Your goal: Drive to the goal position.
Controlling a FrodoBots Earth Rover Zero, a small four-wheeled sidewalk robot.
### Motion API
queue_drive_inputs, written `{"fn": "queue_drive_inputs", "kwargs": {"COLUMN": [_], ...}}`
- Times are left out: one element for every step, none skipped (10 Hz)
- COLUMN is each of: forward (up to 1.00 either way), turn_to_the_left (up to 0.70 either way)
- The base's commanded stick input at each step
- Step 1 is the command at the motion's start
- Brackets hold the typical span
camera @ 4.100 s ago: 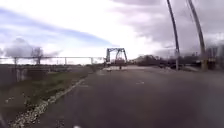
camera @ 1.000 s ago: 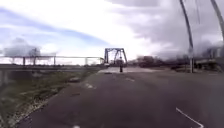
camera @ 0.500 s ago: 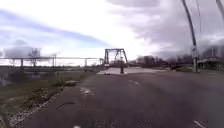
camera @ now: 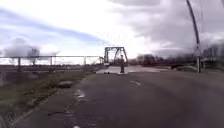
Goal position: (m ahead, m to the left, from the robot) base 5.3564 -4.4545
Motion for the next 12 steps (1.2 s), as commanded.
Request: {"fn": "queue_drive_inputs", "kwargs": {"forward": [0.7,0.7,0.7,0.7,0.7,0.7,0.7,0.7,0.7,0.7,0.7,0.7], "turn_to_the_left": [0.0,0.0,0.0,0.06,0.13,0.14,0.14,0.14,0.14,0.14,0.14,0.14]}}
